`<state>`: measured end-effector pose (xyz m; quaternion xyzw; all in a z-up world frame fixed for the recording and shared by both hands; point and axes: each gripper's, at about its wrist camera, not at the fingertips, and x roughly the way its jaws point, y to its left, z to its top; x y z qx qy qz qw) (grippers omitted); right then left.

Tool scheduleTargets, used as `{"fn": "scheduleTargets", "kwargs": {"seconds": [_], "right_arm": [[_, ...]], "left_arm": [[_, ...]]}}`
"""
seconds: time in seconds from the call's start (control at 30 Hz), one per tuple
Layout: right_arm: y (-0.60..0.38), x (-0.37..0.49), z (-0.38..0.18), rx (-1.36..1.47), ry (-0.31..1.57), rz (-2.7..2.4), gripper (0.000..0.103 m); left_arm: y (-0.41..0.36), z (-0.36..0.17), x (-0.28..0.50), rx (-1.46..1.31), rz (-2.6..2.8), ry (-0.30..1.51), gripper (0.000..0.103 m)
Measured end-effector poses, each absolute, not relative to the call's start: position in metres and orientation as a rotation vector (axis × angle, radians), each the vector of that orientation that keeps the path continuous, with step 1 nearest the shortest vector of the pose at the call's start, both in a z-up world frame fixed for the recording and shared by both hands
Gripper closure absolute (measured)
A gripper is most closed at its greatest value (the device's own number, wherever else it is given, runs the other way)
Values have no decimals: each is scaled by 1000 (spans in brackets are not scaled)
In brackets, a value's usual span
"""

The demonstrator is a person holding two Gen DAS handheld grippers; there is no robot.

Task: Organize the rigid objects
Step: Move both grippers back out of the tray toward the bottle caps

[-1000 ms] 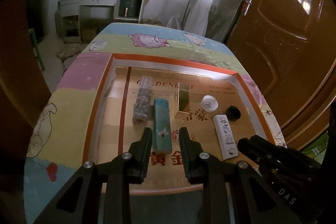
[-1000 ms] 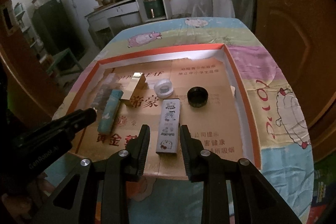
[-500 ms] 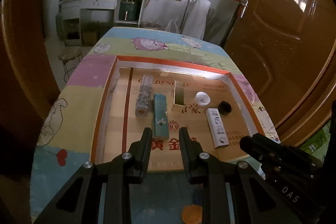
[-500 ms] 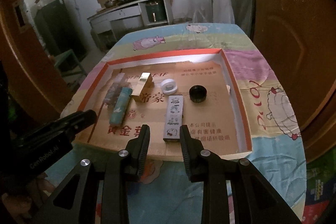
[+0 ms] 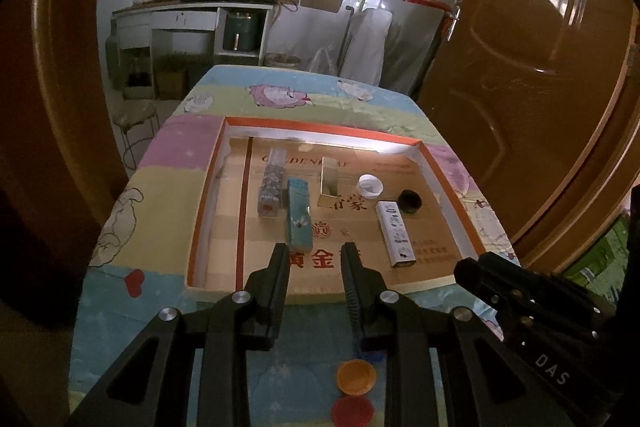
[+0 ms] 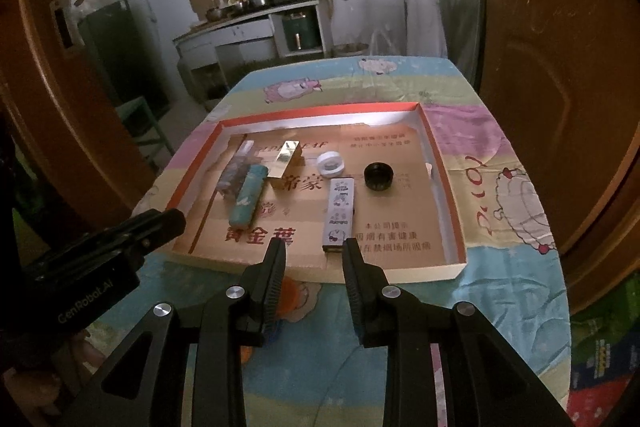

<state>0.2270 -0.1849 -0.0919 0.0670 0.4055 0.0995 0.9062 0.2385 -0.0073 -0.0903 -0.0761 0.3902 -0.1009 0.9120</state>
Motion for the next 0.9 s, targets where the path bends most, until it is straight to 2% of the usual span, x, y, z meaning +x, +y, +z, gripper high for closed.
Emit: {"fn": "scheduleTargets", "kwargs": {"seconds": [0.43,0.9], "right_arm": [[-188,198,-83,144,826,200,73],[-196,172,-85,164,824,188,73]], "left_arm": [[-1,-92,213,-165,-245,805,77],[-32,-126,161,-116,-384,852,77]]}}
